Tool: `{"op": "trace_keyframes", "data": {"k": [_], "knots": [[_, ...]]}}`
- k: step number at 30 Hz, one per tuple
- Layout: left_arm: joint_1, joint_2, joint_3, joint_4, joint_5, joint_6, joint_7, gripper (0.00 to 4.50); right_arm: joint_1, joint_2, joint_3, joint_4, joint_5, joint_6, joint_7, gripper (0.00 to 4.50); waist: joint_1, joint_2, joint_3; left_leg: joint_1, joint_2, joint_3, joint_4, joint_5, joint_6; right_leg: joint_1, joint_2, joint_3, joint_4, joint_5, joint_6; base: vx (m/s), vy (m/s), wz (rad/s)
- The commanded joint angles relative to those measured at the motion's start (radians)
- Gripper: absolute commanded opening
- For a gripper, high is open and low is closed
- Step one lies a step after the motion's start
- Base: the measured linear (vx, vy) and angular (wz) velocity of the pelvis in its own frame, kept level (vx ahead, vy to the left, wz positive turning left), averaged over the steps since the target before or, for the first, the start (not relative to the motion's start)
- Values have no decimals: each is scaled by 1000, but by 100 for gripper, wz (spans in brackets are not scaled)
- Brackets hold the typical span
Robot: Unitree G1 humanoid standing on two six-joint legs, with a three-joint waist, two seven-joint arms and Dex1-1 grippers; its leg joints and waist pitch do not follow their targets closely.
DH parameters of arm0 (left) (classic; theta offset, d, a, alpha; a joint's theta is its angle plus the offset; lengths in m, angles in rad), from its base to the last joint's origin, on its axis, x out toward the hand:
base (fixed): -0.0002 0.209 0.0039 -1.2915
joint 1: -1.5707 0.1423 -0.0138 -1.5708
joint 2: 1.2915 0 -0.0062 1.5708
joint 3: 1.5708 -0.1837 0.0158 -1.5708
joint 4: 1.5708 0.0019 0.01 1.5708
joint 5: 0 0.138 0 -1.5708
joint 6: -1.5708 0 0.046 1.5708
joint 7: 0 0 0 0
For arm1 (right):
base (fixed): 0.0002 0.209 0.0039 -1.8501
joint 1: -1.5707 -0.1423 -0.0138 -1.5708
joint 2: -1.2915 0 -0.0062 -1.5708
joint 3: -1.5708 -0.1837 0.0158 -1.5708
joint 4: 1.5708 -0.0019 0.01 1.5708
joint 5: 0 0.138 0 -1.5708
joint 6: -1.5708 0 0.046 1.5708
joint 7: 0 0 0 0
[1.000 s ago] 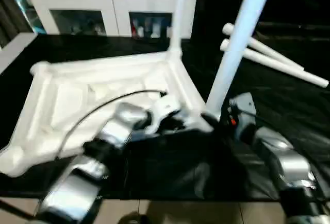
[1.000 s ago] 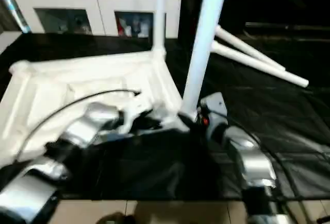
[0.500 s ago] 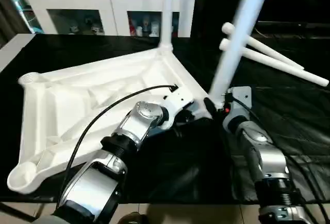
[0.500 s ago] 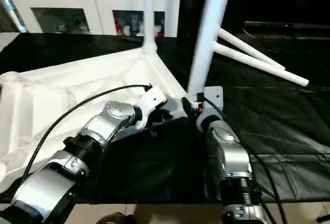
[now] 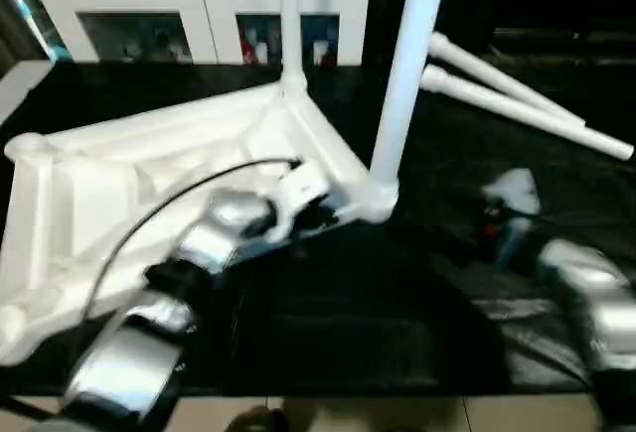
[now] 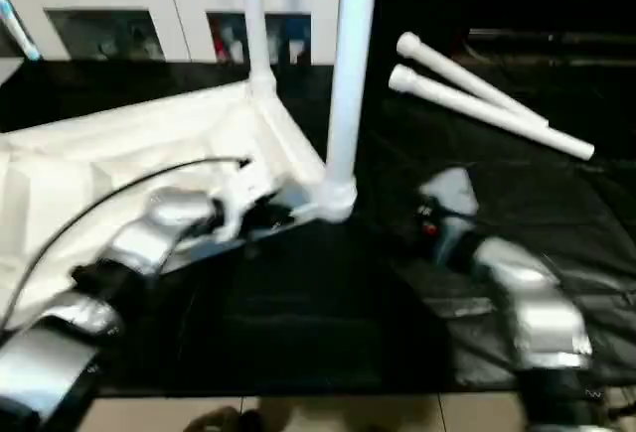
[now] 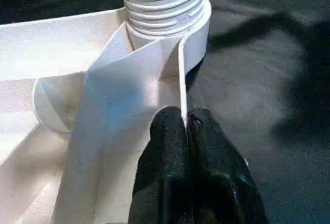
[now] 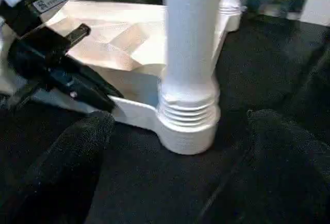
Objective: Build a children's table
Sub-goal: Rotate leg to tighten
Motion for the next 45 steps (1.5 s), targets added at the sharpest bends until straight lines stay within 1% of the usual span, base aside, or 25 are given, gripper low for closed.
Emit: {"op": "trace_keyframes", "data": {"k": [1, 2, 3, 5, 6, 7, 9, 10, 11, 12, 14, 15, 19, 20, 22, 23, 26, 27, 31, 32, 33, 36, 37, 41, 45], "knots": [[7, 20, -12, -42, -11, -33, -66, 0, 1, -17, 17, -23, 15, -11, 64, 447, 3, -7, -77, 53, 85, -49, -73, -230, 49, 31, -71, 31, -64, -85, -252, 0, 0, 0], [22, 43, -21, -58, -18, -56, -114, 0, -1, -39, 34, -23, 17, -14, 106, 447, 2, -11, -74, 53, 85, -48, -75, -242, 44, 30, -72, 31, -68, -104, -251, 0, 0, 0], [33, 62, -29, -71, -22, -71, -150, 0, -5, -55, 51, -21, 15, -18, 138, 447, 6, -9, -75, 55, 87, -50, -75, -254, 33, 32, -76, 32, -69, -131, -247, 0, 0, 0], [55, 97, -44, -97, -34, -99, -222, 0, -19, -77, 86, -2, -10, -36, 185, 447, 5, -14, -74, 54, 89, -49, -78, -258, 22, 28, -74, 33, -67, -139, -244, 0, 0, 0], [62, 107, -47, -105, -39, -106, -247, 0, -26, -84, 101, 8, -23, -44, 196, 447, 5, -11, -75, 55, 89, -50, -79, -259, 13, 27, -74, 32, -65, -143, -244, 0, 0, 0], [69, 117, -49, -117, -45, -119, -272, 0, -34, -88, 118, 20, -30, -48, 215, 447, 4, -14, -74, 55, 88, -47, -80, -260, 13, 25, -73, 33, -66, -145, -242, 0, 0, 0], [91, 140, -59, -162, -67, -125, -341, 0, -64, -85, 158, 61, -48, -69, 249, 447, 7, -15, -75, 57, 89, -46, -79, -258, 7, 23, -76, 33, -64, -151, -249, 0, 0, 0], [101, 150, -65, -186, -76, -124, -372, 0, -79, -78, 172, 82, -55, -78, 259, 447, 7, -13, -76, 56, 90, -48, -79, -254, 4, 24, -78, 33, -61, -149, -251, 0, 0, 0], [105, 154, -67, -195, -79, -123, -383, 0, -85, -75, 177, 90, -58, -81, 262, 447, 8, -11, -76, 58, 88, -45, -79, -251, 2, 19, -74, 33, -62, -149, -251, 0, 0, 0], [109, 158, -71, -205, -82, -120, -394, 0, -93, -70, 184, 101, -62, -85, 266, 447, 9, -14, -75, 59, 89, -44, -79, -251, 2, 19, -74, 35, -61, -143, -252, 0, 0, 0], [117, 164, -77, -225, -87, -123, -417, 0, -111, -59, 202, 124, -74, -94, 285, 447, 15, -14, -76, 59, 89, -43, -78, -240, 2, 20, -74, 35, -60, -133, -249, 0, 0, 0], [123, 170, -87, -241, -88, -117, -436, 0, -127, -50, 232, 144, -80, -98, 324, 447, 17, -14, -77, 58, 89, -43, -77, -234, 6, 21, -75, 35, -59, -127, -248, 0, 0, 0], [129, 171, -93, -255, -93, -121, -452, 0, -148, -41, 265, 179, -85, -107, 360, 447, 20, -14, -78, 57, 88, -42, -75, -223, 11, 20, -74, 35, -57, -121, -249, 0, 0, 0], [132, 170, -95, -263, -94, -121, -455, 0, -155, -37, 274, 192, -81, -107, 379, 447, 21, -17, -78, 57, 88, -42, -75, -223, 12, 21, -74, 34, -55, -126, -250, 0, 0, 0], [141, 172, -96, -284, -96, -112, -468, 0, -172, -32, 286, 224, -76, -115, 406, 447, 21, -18, -77, 57, 89, -43, -75, -226, 12, 21, -75, 35, -56, -132, -248, 0, 0, 0], [141, 172, -96, -286, -96, -111, -469, 0, -174, -31, 287, 227, -75, -115, 409, 421, 20, -17, -78, 56, 89, -43, -75, -225, 11, 22, -76, 35, -57, -136, -249, 0, 0, 0], [145, 173, -96, -296, -97, -105, -474, 0, -185, -27, 290, 247, -72, -116, 426, 407, 22, -18, -79, 57, 88, -42, -74, -220, 11, 21, -74, 35, -54, -128, -250, 0, 0, 0], [145, 174, -97, -297, -98, -105, -475, 0, -189, -25, 290, 253, -71, -116, 432, 379, 22, -18, -78, 57, 88, -42, -74, -219, 13, 21, -73, 35, -55, -129, -249, 0, 0, 0], [145, 175, -99, -298, -98, -104, -478, 0, -199, -21, 289, 269, -67, -116, 444, 360, 21, -16, -79, 56, 87, -42, -73, -224, 12, 21, -74, 35, -55, -139, -250, 0, 0, 0], [145, 175, -100, -297, -97, -103, -478, 0, -201, -21, 289, 275, -65, -118, 449, 335, 21, -16, -79, 56, 87, -42, -73, -221, 12, 22, -73, 35, -55, -134, -250, 0, 0, 0], [144, 175, -100, -296, -96, -104, -478, 0, -201, -21, 289, 276, -64, -118, 451, 326, 21, -16, -79, 57, 87, -42, -73, -219, 12, 21, -73, 35, -55, -131, -251, 0, 0, 0], [144, 175, -100, -290, -93, -104, -477, 0, -199, -21, 289, 274, -62, -117, 460, 318, 20, -16, -79, 56, 87, -43, -74, -219, 13, 22, -72, 34, -53, -125, -252, 0, 0, 0], [144, 174, -100, -288, -92, -103, -476, 0, -197, -20, 289, 273, -62, -117, 462, 294, 21, -14, -80, 57, 87, -43, -73, -220, 12, 22, -72, 34, -54, -125, -253, 0, 0, 0], [145, 169, -98, -286, -93, -94, -466, 0, -185, -14, 285, 263, -60, -110, 464, 279, 21, -15, -80, 57, 87, -42, -73, -218, 13, 22, -72, 34, -53, -118, -256, 0, 0, 0], [137, 150, -88, -277, -87, -72, -422, 0, -165, 8, 270, 235, -58, -77, 407, 275, 21, -15, -80, 57, 87, -42, -73, -216, 13, 22, -72, 34, -53, -119, -256, 0, 0, 0]]}}
